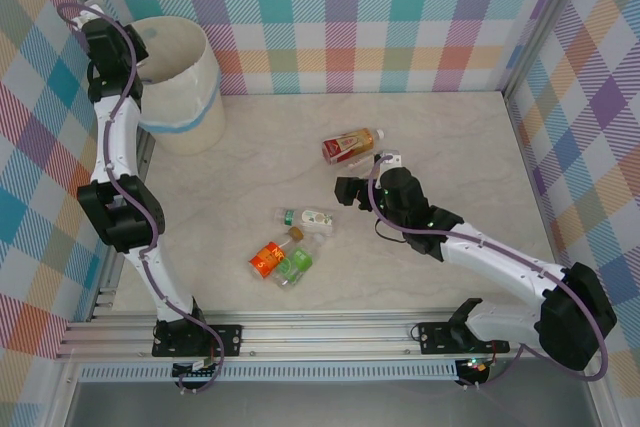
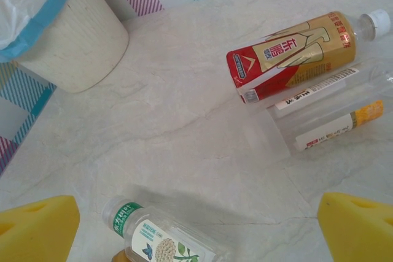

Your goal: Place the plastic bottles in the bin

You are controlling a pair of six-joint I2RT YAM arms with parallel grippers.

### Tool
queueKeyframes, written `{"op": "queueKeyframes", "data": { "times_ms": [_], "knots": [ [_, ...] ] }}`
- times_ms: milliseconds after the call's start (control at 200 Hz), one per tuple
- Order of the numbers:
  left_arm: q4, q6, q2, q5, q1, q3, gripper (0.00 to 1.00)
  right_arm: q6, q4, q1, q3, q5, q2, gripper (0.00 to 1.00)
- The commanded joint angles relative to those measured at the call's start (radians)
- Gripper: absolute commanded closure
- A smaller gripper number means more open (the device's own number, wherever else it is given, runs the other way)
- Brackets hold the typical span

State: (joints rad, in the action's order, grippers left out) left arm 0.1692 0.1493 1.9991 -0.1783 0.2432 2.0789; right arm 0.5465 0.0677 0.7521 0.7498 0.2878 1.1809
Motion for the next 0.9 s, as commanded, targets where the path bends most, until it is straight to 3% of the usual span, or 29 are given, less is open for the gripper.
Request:
{"op": "queueKeyframes", "data": {
  "times_ms": [0,135,305,895],
  "knots": [
    [0.014,0.078,-0.016,0.081,-0.001,0.045,0.35,0.018,-0.001,0.000,-0.007,0.016,-0.007,0.00],
    [0.023,0.135,-0.035,0.114,-0.006,0.032,0.16,0.018,0.000,0.000,0.000,0.027,0.013,0.00],
    [0.019,0.190,-0.072,0.164,-0.023,0.004,0.00,0.015,-0.016,-0.001,0.022,0.033,0.047,0.00],
    [-0.108,0.355,-0.324,0.270,-0.221,-0.290,0.00,0.000,-0.018,-0.001,0.001,0.041,0.062,0.00]
  ]
}}
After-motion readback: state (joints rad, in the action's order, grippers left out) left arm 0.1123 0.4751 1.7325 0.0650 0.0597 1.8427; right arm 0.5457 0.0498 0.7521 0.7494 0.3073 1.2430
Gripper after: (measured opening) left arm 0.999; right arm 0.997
